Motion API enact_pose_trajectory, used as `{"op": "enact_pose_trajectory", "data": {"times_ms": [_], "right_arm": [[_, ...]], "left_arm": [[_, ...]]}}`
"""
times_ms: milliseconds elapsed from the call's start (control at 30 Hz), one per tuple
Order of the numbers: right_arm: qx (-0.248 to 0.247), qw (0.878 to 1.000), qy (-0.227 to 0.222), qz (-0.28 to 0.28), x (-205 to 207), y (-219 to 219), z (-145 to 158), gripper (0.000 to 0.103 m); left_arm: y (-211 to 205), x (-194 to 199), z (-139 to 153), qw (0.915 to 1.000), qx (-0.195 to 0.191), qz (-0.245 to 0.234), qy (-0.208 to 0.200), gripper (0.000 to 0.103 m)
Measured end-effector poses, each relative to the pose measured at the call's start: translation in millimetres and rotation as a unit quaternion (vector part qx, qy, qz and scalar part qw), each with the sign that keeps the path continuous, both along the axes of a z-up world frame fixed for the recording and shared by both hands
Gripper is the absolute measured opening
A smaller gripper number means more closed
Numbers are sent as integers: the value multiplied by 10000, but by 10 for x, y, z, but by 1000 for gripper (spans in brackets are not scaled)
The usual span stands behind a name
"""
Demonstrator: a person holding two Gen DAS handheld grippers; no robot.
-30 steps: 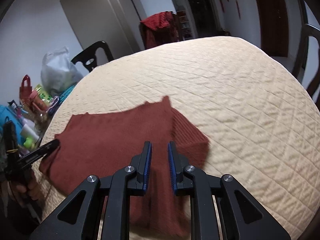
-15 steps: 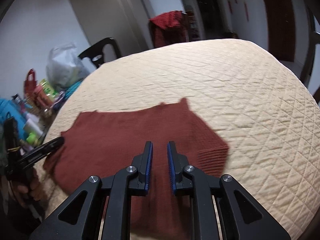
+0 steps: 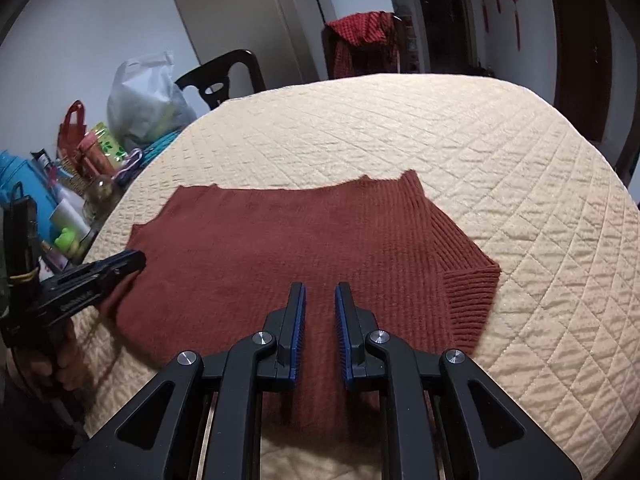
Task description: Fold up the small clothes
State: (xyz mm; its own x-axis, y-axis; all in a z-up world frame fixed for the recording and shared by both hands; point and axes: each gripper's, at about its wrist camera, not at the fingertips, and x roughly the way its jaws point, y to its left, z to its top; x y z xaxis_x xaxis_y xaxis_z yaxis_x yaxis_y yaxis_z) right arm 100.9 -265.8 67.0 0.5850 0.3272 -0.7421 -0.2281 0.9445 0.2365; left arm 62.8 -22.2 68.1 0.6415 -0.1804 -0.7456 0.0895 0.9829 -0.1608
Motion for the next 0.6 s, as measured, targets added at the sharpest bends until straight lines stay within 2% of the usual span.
{"op": "enact_pose_trajectory", "data": {"times_ms": [167, 400, 600], "right_arm": [[-143, 9996, -42, 234, -80, 140, -6, 15], [-487, 9982, 0, 343, -120, 223, -144, 17], [-451, 9968, -250, 605, -233, 370, 14, 17]], "left_arm": [[-27, -101, 27, 10000, 18, -24, -42, 30], [-67, -132, -63, 9999, 118, -54, 0, 33], [-194, -281, 77, 9991, -46, -373, -175, 33]]}}
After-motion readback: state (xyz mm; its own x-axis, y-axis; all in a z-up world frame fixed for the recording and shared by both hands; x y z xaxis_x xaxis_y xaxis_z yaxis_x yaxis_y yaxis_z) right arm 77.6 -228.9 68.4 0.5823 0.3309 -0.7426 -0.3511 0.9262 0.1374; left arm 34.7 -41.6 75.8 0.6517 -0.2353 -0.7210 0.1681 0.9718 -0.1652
